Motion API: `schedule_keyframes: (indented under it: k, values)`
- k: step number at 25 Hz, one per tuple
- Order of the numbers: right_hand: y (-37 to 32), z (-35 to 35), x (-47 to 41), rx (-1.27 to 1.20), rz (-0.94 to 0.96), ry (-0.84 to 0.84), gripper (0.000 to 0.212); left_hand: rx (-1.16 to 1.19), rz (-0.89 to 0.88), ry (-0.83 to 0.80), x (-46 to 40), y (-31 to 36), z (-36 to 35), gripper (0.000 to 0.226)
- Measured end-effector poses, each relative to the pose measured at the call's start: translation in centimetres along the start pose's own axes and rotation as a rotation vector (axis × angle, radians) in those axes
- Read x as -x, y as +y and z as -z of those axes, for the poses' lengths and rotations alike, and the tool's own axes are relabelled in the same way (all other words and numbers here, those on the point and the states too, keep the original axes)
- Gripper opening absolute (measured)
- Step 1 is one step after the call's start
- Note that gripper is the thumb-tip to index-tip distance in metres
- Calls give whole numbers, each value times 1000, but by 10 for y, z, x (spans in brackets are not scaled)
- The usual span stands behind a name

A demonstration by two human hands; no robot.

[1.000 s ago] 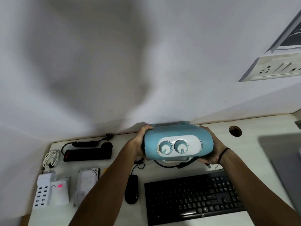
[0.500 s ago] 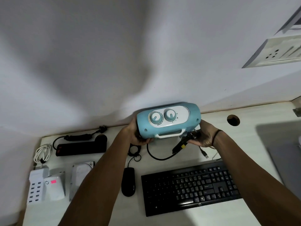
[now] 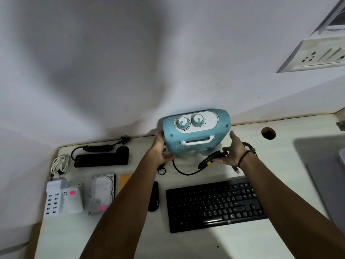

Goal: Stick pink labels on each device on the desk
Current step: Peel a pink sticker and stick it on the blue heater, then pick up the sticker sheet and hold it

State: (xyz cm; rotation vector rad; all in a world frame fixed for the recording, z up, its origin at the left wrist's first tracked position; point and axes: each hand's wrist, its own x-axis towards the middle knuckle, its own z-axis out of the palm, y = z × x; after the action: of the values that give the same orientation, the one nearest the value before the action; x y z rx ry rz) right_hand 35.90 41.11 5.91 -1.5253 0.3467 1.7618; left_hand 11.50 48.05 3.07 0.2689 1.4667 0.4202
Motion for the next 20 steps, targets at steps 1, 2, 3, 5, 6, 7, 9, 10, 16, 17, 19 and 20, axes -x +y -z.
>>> schedule_keyframes:
  k: [1, 2, 3, 5, 6, 7, 9, 10, 16, 17, 19, 20]
  values:
    - [3, 1, 1, -6, 15, 20, 71, 1, -33, 4, 4, -6, -2, 59]
    - [7, 3, -1, 4, 28, 28, 72, 10, -49, 0, 8, -13, -4, 54]
    - [11, 4, 0, 25, 52, 29, 74, 24, -53, -5, 12, -20, -4, 50]
    - [26, 5, 3, 110, 110, 63, 69, 46, -50, -10, 22, -38, 2, 48]
    - [35, 5, 6, 157, 130, 90, 66, 51, -49, -10, 27, -48, 6, 49]
    - [47, 5, 9, 194, 138, 107, 64, 62, -49, -9, 33, -58, 11, 50]
    - [72, 0, 19, 264, 121, 112, 60, 91, -52, -22, 45, -78, 18, 53]
    - [84, -4, 23, 292, 117, 108, 59, 99, -55, -39, 51, -86, 19, 54]
    - [181, -44, 44, 559, 225, 1, 54, 135, -99, -73, 102, -151, 66, 43]
    - [204, -49, 46, 612, 207, -25, 50, 163, -97, -56, 109, -168, 83, 41]
    - [252, -55, 48, 709, 144, -79, 45, 217, -73, 14, 118, -204, 122, 37]
    - [278, -54, 48, 751, 107, -88, 43, 218, -63, 76, 120, -222, 143, 35]
